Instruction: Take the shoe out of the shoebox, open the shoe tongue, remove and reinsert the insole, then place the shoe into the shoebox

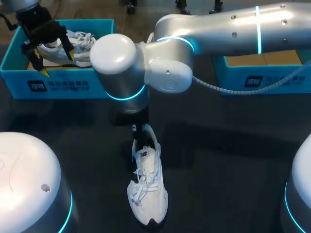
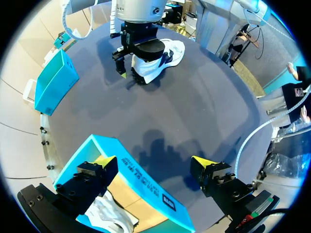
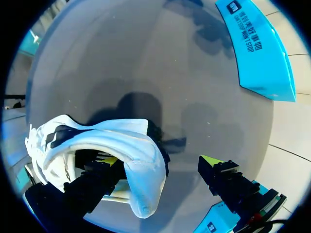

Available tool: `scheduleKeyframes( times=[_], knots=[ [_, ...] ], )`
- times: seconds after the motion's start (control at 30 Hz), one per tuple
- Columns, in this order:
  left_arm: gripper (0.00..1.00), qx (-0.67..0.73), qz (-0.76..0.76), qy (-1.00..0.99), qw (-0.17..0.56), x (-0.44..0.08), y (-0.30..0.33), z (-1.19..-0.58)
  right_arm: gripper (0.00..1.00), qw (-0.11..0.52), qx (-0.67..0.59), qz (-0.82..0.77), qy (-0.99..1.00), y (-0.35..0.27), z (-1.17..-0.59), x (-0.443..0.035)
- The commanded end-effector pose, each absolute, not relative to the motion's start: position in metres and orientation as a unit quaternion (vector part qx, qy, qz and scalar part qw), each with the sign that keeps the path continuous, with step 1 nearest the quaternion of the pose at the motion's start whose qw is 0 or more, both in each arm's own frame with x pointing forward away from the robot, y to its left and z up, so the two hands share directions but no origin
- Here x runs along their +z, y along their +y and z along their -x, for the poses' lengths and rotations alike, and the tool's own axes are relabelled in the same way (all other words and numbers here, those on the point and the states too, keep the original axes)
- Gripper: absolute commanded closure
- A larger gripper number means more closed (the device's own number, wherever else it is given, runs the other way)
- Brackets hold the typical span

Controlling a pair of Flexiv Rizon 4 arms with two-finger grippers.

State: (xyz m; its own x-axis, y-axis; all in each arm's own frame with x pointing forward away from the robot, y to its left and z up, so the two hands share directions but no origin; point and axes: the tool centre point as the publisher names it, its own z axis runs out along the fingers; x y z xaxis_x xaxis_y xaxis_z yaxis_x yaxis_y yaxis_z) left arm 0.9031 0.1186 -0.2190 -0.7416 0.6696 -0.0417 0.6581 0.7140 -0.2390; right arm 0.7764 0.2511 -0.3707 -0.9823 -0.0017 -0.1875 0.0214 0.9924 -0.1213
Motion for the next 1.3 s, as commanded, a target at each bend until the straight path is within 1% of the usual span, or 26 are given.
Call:
scheduleKeyframes(
  times=[0.03,0.17,0.2,0.23,0.27,0.3,0.33,0.37,0.57,0.63,0.67,0.87,0.97,1.2,1.3],
  knots=[
    [0.00,0.119,0.359,-0.926,0.024,-0.219,0.119,-0.903,0.00,0.090,-0.056,-0.005,0.994,0.240,-0.776,-0.369],
    [0.00,0.119,0.359,-0.926,0.024,-0.219,0.119,-0.903,0.00,0.086,-0.055,-0.005,0.995,0.237,-0.777,-0.372],
    [0.00,0.119,0.359,-0.926,0.024,-0.219,0.119,-0.903,0.03,0.085,-0.053,-0.005,0.995,0.236,-0.778,-0.374],
    [0.00,0.119,0.359,-0.926,0.024,-0.219,0.119,-0.903,0.13,0.085,-0.052,-0.005,0.995,0.236,-0.778,-0.374],
    [0.00,0.119,0.359,-0.926,0.024,-0.219,0.119,-0.903,0.42,0.086,-0.051,-0.005,0.995,0.236,-0.778,-0.375],
    [0.00,0.119,0.359,-0.926,0.024,-0.219,0.119,-0.903,0.55,0.087,-0.051,-0.001,0.995,0.236,-0.780,-0.375],
    [0.00,0.119,0.359,-0.926,0.024,-0.219,0.119,-0.903,0.57,0.086,-0.052,0.000,0.995,0.236,-0.780,-0.375],
    [0.00,0.119,0.359,-0.926,0.024,-0.219,0.119,-0.903,0.61,0.084,-0.052,0.003,0.995,0.238,-0.782,-0.376],
    [0.00,0.119,0.359,-0.926,0.024,-0.219,0.119,-0.903,0.74,0.081,-0.044,0.009,0.996,0.245,-0.785,-0.379],
    [0.00,0.119,0.359,-0.926,0.024,-0.219,0.119,-0.903,0.84,0.080,-0.044,0.009,0.996,0.247,-0.784,-0.378],
    [0.00,0.119,0.359,-0.926,0.024,-0.219,0.119,-0.903,1.00,0.079,-0.047,0.008,0.996,0.249,-0.783,-0.377],
    [0.00,0.119,0.359,-0.926,0.024,-0.219,0.119,-0.903,1.00,0.094,-0.069,-0.005,0.993,0.251,-0.775,-0.357],
    [0.00,0.119,0.359,-0.926,0.024,-0.219,0.119,-0.903,1.00,0.106,-0.089,-0.004,0.990,0.249,-0.775,-0.339],
    [0.00,0.119,0.359,-0.926,0.024,-0.219,0.119,-0.903,1.00,0.164,-0.135,-0.006,0.977,0.227,-0.786,-0.272],
    [0.00,0.119,0.359,-0.926,0.024,-0.219,0.119,-0.903,1.00,0.157,-0.137,-0.033,0.977,0.214,-0.794,-0.241]
  ],
)
